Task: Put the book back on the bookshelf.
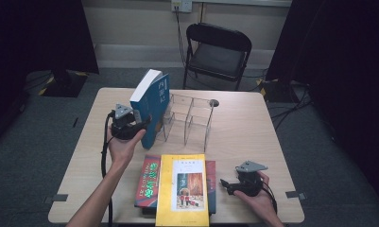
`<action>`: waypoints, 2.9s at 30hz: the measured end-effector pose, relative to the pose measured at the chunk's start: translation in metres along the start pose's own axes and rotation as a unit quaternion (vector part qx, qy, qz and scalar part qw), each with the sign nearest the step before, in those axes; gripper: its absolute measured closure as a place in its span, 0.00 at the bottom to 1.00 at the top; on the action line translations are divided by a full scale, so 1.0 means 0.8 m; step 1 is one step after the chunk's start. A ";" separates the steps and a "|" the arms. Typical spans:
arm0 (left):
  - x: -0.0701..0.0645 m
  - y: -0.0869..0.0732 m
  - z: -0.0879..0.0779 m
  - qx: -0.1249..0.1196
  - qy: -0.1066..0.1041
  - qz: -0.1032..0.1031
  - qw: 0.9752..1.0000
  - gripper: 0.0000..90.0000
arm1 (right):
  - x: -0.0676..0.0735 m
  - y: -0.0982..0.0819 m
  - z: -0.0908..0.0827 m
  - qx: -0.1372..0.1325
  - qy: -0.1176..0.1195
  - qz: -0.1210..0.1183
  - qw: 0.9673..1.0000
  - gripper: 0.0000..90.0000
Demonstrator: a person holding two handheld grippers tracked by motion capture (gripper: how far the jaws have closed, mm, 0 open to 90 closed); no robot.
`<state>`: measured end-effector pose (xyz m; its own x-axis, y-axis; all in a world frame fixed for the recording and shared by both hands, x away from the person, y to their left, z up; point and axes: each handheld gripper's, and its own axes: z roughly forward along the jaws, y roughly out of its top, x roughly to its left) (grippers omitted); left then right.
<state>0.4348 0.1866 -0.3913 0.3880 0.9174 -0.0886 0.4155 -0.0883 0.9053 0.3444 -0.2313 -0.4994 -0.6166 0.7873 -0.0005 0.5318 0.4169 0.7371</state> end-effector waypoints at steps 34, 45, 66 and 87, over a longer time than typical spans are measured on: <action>-0.003 -0.035 0.003 0.037 -0.017 -0.025 0.999 0.65 | 0.001 0.001 0.001 0.000 -0.001 0.001 1.000 0.19; -0.007 -0.038 0.002 0.030 -0.006 -0.063 0.998 0.65 | 0.000 0.001 0.001 -0.001 -0.001 0.000 1.000 0.19; -0.004 -0.048 -0.004 0.019 -0.021 -0.088 0.996 0.61 | 0.001 0.002 0.002 -0.001 0.001 -0.001 1.000 0.19; 0.005 -0.068 -0.055 0.040 -0.040 -0.044 0.997 0.56 | 0.003 0.004 0.003 0.000 0.003 0.001 1.000 0.22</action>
<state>0.3772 0.2120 -0.4227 0.4103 0.8892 -0.2025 0.5133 -0.0416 0.8572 0.3459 -0.2275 -0.4987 -0.6184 0.7858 0.0045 0.5331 0.4153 0.7371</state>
